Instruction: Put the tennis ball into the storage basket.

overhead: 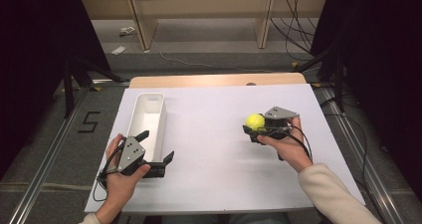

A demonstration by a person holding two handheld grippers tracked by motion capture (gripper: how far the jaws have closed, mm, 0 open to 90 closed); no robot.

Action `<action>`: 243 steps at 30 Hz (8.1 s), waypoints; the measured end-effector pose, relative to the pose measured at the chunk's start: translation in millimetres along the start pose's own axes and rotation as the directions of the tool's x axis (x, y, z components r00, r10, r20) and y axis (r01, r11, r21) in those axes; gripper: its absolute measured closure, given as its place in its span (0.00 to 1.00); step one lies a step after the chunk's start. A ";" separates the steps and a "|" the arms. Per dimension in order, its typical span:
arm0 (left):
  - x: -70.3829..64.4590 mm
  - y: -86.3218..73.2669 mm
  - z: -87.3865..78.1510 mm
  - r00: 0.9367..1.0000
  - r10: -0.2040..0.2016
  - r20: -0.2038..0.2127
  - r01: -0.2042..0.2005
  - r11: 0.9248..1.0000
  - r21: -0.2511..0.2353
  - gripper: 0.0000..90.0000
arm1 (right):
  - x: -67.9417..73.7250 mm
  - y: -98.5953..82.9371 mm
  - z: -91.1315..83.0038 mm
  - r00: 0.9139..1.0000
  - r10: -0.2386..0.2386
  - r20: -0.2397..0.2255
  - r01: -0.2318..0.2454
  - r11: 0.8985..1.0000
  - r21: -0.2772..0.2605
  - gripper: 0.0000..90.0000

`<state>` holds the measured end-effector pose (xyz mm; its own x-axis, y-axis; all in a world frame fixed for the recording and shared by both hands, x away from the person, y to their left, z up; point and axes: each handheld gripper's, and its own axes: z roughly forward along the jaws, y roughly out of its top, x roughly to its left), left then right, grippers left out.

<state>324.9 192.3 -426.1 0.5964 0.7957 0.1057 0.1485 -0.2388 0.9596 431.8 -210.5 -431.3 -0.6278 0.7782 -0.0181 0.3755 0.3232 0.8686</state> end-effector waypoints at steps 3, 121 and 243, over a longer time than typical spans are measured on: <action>-0.1 0.1 0.0 1.000 0.000 0.000 0.000 1.000 -0.001 0.00 | 1.9 0.7 0.4 1.000 -0.004 -0.007 0.004 1.000 -0.001 0.30; -0.9 1.2 -0.9 1.000 0.006 0.003 -0.006 1.000 -0.005 0.00 | 58.0 35.6 29.7 0.989 -0.064 -0.135 0.057 0.997 -0.056 0.30; -1.5 1.5 -1.1 1.000 0.007 0.007 -0.007 1.000 -0.006 0.00 | 100.0 68.9 59.0 0.970 -0.110 -0.215 0.089 0.991 -0.102 0.30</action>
<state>323.3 191.4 -424.5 0.6032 0.7898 0.1110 0.1394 -0.2414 0.9604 435.2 -78.7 -402.4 -0.7971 0.6039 -0.0064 0.2465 0.3350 0.9094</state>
